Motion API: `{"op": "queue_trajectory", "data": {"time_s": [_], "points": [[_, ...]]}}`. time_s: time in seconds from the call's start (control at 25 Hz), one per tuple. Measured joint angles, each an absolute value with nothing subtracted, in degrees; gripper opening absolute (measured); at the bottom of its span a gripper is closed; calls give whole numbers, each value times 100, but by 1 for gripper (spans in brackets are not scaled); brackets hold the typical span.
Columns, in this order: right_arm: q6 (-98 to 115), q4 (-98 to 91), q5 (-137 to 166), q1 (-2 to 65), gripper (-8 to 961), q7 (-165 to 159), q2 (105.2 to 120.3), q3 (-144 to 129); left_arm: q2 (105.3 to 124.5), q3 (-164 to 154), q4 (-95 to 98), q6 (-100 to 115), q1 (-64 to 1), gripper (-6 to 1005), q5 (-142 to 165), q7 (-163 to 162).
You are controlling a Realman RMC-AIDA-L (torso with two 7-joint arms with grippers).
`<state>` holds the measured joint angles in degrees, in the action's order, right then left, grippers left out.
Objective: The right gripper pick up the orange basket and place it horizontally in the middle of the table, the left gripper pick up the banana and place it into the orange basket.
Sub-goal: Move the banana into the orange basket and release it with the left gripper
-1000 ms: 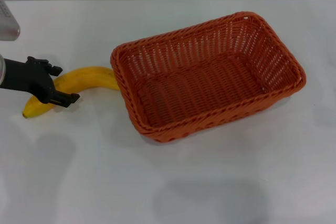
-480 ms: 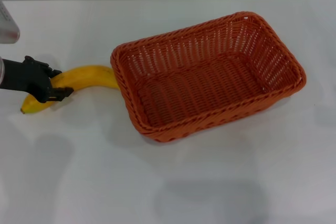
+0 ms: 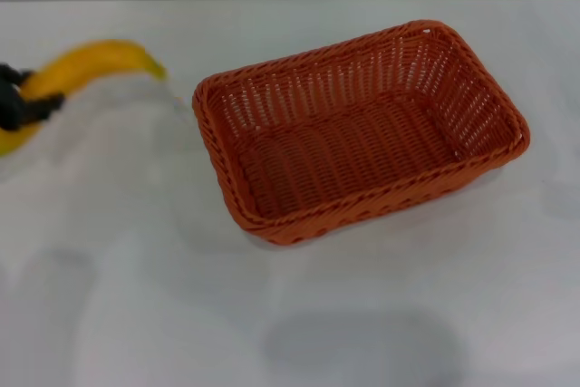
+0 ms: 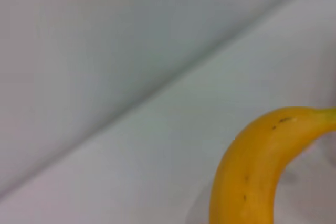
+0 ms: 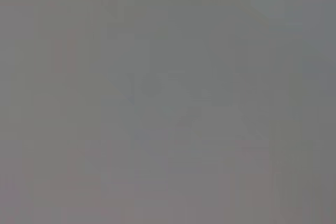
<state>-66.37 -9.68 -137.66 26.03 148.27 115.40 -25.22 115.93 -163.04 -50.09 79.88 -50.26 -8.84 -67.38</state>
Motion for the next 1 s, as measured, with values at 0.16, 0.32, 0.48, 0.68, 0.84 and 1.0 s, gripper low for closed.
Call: {"op": "queue_trajectory", "data": {"time_s": [0.16,0.32,0.48,0.68,0.84,1.0], "points": [[-6636,-982,-13784,2608,874,14827,11540,-2523,11566,-16303,-5288,8084,-4801,502,-1865,-6935],[-6635,-973,-13844,2615,874,14827,11540,-2520,11569,-16308,-5442,8530,-4822,511,-2728,-7015],[-6636,-969,-13848,2615,874,14827,11540,-2523,11620,-16312,-5428,8931,-5318,520,-2689,-7053],[-6637,-935,-13848,2610,874,14827,11540,-2523,11880,-16313,-5360,8997,-6262,531,-1896,-7085],[-6657,-911,-13847,2617,874,14827,11540,-2523,11874,-16313,-4648,8974,-6816,540,-1328,-7262],[-6694,-903,-13845,2619,874,14827,11540,-2522,11902,-16313,-4270,8888,-7177,549,-730,-7369]]}}
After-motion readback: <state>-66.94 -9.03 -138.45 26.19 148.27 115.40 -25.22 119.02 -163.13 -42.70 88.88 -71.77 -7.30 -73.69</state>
